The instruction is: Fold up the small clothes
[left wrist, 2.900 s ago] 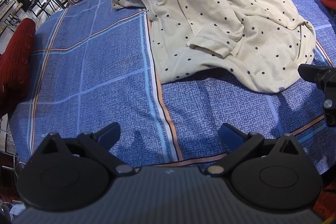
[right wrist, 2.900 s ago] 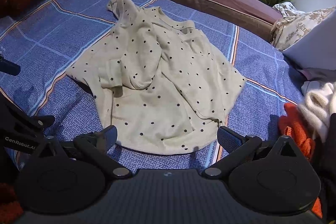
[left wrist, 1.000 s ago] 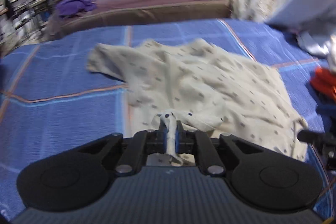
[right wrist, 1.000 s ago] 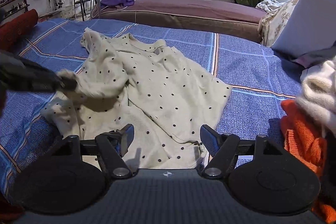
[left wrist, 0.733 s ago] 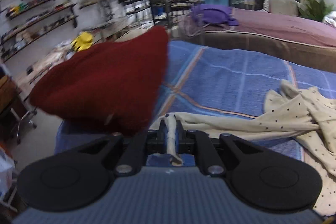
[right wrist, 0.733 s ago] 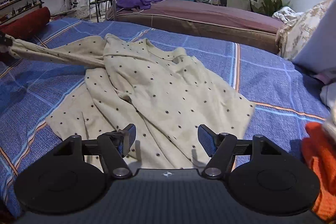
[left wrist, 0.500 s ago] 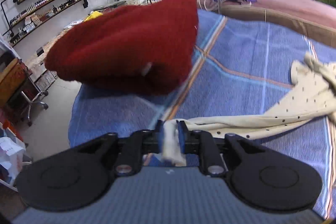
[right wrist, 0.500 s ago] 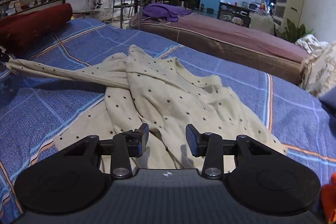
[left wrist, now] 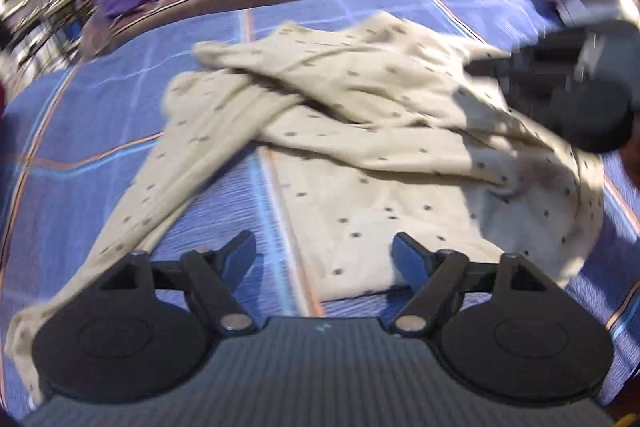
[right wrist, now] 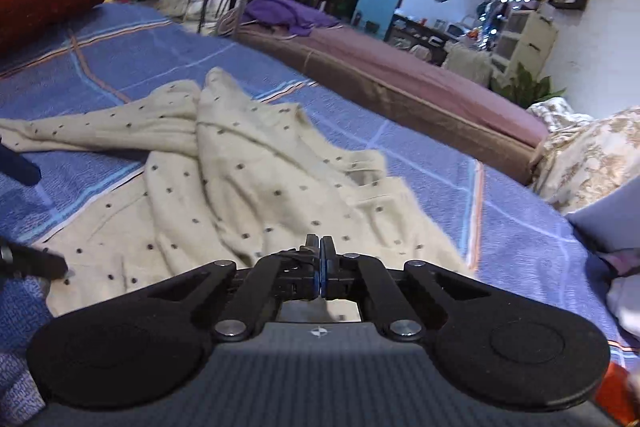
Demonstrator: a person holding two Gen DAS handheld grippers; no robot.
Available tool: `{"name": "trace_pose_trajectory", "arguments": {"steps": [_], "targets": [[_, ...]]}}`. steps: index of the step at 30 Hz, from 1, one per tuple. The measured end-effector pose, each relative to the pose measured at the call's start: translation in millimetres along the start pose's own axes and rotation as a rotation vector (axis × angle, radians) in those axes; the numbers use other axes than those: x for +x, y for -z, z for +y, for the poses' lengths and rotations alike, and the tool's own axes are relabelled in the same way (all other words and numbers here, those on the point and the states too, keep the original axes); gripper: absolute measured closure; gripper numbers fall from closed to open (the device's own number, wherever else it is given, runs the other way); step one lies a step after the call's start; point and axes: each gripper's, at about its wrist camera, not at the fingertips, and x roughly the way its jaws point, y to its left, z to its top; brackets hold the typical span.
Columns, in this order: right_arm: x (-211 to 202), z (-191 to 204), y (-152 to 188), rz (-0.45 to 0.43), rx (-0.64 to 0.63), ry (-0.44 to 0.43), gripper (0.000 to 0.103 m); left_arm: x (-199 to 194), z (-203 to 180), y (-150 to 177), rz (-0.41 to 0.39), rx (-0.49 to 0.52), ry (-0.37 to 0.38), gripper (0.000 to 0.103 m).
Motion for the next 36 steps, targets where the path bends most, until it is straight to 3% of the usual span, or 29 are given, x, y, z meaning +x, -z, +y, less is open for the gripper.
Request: {"name": "trace_pose_trajectory", "arguments": {"steps": [1,2,3,4,5,6,7,9,12,13,14,15,17,19,22,27,33,35,36], "targets": [[-4,-9,1,-0.003,0.023,0.014,0.103,1,-10,1,0.002,0.032,0.001,0.017],[-7,-17,2,-0.001,0.039,0.001,0.096,3,-23,10,0.007,0.059,0.0,0.017],[-6,-19,1,0.008,0.026,-0.043,0.072,4,-27,11,0.013,0.069,0.011,0.017],[-5,-15,1,0.006,-0.012,-0.073,0.047,7,-32,15,0.024,0.068,0.037,0.025],[-5,-7,2,-0.015,-0.064,-0.089,0.041,13,-35,17,0.042,0.057,0.077,0.035],[-4,3,3,-0.032,-0.117,-0.099,0.04,17,-36,17,0.063,0.041,0.111,0.061],[-1,12,2,-0.027,-0.15,-0.109,0.041,23,-36,17,0.081,0.021,0.129,0.069],[15,26,-1,0.008,-0.17,-0.143,0.044,33,-35,20,0.076,0.005,0.12,0.07],[40,42,-2,0.076,-0.189,-0.153,0.05,34,-30,20,0.083,-0.015,0.116,0.081],[46,47,-1,0.089,-0.208,-0.148,0.057,34,-29,21,0.084,-0.023,0.12,0.086],[50,49,0,0.098,-0.211,-0.143,0.068,34,-25,21,0.083,-0.042,0.129,0.088],[52,48,-1,0.103,-0.197,-0.134,0.103,34,-21,21,0.083,-0.07,0.143,0.093],[46,41,-5,0.089,-0.141,-0.123,0.102,31,-15,22,0.078,-0.108,0.154,0.095],[27,28,-10,0.018,-0.072,-0.098,0.102,21,-10,23,0.055,-0.129,0.125,0.096],[-5,-7,-14,-0.073,0.05,0.002,0.102,2,1,27,0.024,-0.143,0.075,0.098],[-40,-89,-10,-0.136,0.194,0.322,0.102,-40,42,40,-0.008,-0.225,0.013,0.098],[-72,-139,-10,-0.185,0.266,0.545,0.102,-67,73,55,0.005,-0.248,-0.142,0.098],[-72,-141,-10,-0.157,0.268,0.566,0.098,-78,84,61,0.005,-0.278,-0.133,0.098],[-66,-141,-9,-0.098,0.266,0.549,0.082,-80,88,63,0.019,-0.29,-0.108,0.097]]}}
